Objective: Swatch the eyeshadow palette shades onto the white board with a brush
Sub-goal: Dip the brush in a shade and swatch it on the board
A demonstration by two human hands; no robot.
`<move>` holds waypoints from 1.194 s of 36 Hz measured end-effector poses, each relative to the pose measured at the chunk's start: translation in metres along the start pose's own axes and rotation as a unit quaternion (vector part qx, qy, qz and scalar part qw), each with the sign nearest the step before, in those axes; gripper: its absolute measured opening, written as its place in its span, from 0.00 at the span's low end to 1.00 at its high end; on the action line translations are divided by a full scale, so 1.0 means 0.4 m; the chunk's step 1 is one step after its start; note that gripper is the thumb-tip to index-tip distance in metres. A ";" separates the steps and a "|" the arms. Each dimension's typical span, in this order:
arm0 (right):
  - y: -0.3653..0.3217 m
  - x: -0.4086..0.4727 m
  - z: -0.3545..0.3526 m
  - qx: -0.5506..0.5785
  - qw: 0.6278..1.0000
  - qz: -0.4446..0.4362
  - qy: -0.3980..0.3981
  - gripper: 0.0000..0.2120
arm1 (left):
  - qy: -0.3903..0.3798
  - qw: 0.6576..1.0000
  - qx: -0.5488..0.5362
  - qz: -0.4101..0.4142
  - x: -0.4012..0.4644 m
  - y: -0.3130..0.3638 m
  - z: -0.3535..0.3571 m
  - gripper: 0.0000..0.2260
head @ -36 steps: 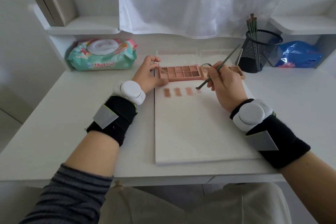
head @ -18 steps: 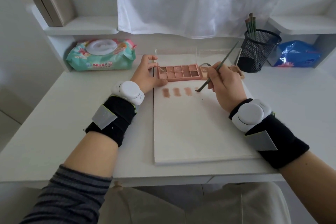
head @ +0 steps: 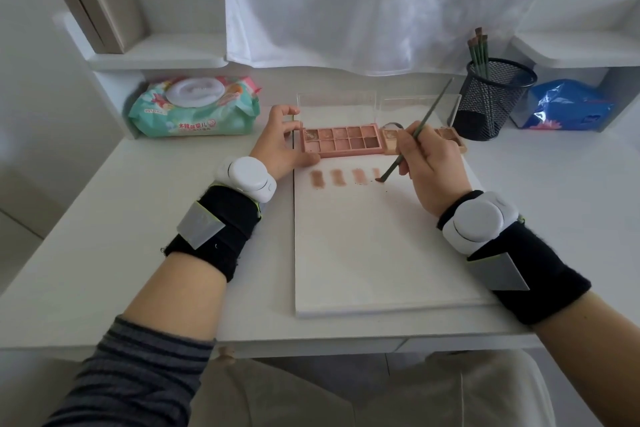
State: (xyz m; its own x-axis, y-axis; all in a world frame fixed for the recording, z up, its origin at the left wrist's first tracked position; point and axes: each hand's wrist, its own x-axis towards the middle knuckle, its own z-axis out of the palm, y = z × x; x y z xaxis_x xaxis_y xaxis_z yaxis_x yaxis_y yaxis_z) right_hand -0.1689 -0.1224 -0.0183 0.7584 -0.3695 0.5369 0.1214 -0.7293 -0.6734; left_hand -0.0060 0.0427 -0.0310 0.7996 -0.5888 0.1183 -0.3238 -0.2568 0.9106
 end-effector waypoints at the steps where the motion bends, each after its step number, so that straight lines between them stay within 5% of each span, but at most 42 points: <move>1: -0.001 0.000 0.000 -0.001 1.000 -0.004 0.003 0.14 | 0.000 1.000 0.000 -0.001 0.000 0.000 -0.001 0.35; 43: 0.014 0.009 0.005 0.011 1.000 0.022 0.007 0.11 | 0.006 1.000 -0.009 -0.003 -0.001 0.001 0.002 0.36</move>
State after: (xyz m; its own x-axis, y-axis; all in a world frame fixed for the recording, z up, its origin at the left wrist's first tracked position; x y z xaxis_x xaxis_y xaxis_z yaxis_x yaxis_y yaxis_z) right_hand -0.1642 -0.1265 -0.0214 0.7538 -0.4101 0.5133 0.1014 -0.6992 -0.7077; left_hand -0.0067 0.0423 -0.0310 0.8079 -0.5776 0.1174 -0.3101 -0.2470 0.9181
